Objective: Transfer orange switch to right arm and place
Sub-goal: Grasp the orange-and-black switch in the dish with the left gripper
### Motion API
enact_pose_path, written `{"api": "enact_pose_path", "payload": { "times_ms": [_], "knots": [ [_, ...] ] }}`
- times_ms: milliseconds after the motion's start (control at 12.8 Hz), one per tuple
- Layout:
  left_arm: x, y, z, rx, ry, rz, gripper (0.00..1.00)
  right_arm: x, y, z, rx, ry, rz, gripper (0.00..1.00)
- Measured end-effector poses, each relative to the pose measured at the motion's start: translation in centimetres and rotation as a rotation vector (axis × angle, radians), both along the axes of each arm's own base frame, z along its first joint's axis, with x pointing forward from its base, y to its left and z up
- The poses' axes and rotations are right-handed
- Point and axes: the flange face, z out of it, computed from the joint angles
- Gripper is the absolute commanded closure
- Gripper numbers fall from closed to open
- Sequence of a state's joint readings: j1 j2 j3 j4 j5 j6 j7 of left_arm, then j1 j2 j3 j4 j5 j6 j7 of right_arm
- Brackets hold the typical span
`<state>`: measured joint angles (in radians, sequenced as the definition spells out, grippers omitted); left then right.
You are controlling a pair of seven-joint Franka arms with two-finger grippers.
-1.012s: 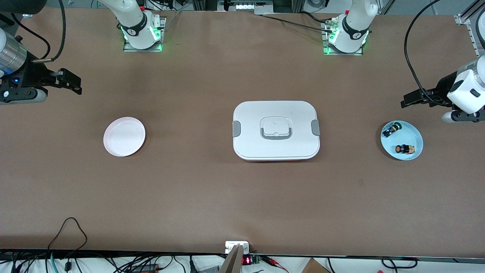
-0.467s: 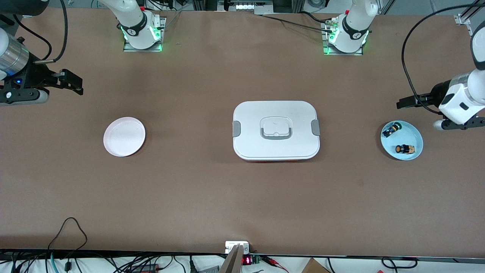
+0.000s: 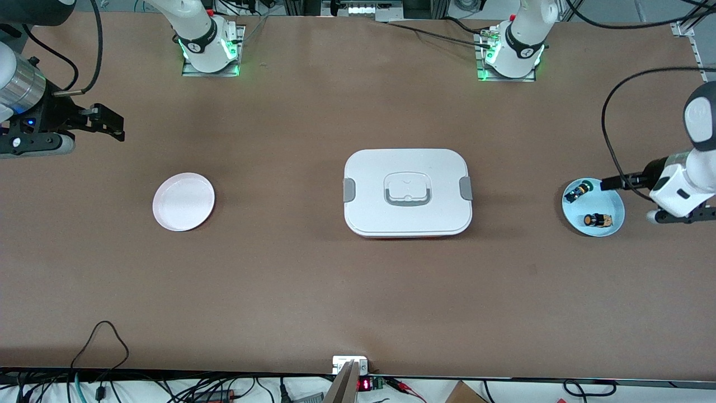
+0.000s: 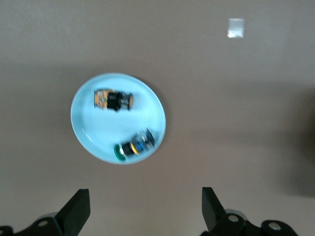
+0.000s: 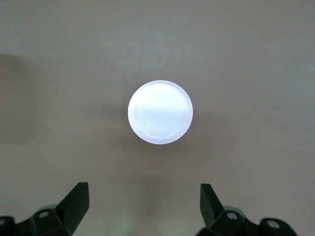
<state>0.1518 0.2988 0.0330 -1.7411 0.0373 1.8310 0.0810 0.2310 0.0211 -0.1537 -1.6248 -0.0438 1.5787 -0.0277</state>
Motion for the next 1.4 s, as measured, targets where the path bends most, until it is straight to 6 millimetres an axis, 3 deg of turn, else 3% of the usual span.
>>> {"api": "enact_pose_path", "payload": {
  "times_ms": [311, 545, 934, 1401],
  "knots": [
    [1.1, 5.9, -8.8, -0.019, -0.036, -0.066, 0.00, 0.0, 0.0, 0.0, 0.000, 0.000, 0.000, 0.00],
    [0.7, 6.9, -13.2, -0.020, -0.064, -0.096, 0.00, 0.0, 0.1, 0.0, 0.010, 0.001, -0.001, 0.00],
    [-1.3, 7.2, -17.1, -0.012, -0.117, -0.126, 0.01, 0.0, 0.2, 0.0, 0.018, 0.001, -0.001, 0.00],
    [-2.0, 7.6, -19.0, -0.029, -0.107, -0.111, 0.02, 0.1, 0.2, -0.2, 0.017, 0.005, -0.001, 0.00]
  ]
}}
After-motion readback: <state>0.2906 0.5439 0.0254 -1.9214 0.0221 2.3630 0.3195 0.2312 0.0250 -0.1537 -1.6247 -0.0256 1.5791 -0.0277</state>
